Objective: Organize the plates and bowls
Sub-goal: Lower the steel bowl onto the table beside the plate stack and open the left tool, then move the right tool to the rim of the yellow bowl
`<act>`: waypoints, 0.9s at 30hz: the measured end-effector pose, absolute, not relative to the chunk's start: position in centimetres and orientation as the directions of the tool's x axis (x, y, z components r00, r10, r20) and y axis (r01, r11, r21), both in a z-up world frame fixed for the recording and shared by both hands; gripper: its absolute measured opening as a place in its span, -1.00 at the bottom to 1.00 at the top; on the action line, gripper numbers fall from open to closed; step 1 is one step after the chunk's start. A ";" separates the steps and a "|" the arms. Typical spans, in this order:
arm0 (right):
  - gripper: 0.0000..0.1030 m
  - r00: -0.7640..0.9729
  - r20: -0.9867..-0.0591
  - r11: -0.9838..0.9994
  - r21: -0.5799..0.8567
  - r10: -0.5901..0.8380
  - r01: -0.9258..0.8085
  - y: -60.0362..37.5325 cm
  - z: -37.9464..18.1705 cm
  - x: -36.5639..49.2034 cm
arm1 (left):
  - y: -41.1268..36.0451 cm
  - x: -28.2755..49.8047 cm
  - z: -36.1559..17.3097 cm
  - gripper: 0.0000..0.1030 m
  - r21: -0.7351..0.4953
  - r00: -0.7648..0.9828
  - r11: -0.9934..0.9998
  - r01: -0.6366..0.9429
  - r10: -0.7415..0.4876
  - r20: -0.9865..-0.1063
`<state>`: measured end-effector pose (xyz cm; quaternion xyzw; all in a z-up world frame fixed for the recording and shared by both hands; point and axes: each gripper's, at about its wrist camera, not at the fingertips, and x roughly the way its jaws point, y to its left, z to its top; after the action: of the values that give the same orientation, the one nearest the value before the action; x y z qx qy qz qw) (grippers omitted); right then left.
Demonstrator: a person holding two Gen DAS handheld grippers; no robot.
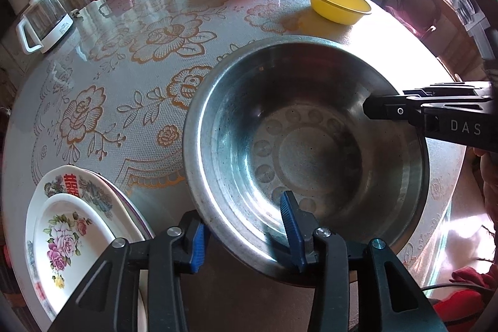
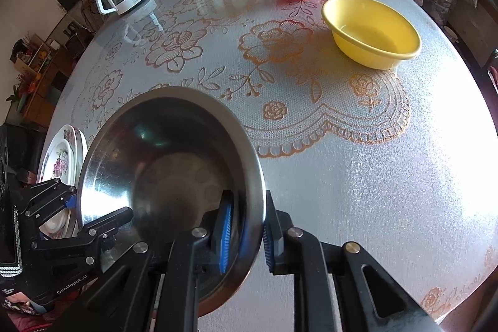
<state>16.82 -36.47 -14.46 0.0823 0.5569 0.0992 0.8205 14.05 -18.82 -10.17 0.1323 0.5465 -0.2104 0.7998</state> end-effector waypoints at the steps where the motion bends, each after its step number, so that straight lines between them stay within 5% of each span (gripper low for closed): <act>1: -0.66 0.362 -0.897 0.967 0.245 0.253 -0.069 -36.5 -14.4 16.8 | -18.8 13.9 -9.9 -0.02 -0.018 0.317 0.876 0.482 -0.194 -0.928; 24: -0.47 0.472 -0.841 0.952 0.306 0.264 0.012 -40.8 -11.3 14.5 | -17.7 15.6 -5.2 0.21 -0.151 0.352 0.900 0.409 -0.309 -0.884; 27: -0.47 0.502 -0.831 0.951 0.305 0.241 0.048 -42.9 -10.8 14.6 | -19.2 16.8 -4.3 0.36 -0.163 0.367 0.894 0.417 -0.329 -0.870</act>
<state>14.55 -42.88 -10.78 0.1458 0.4960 0.0565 0.8542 16.76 -19.20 -4.28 0.0426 0.5152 -0.2260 0.8256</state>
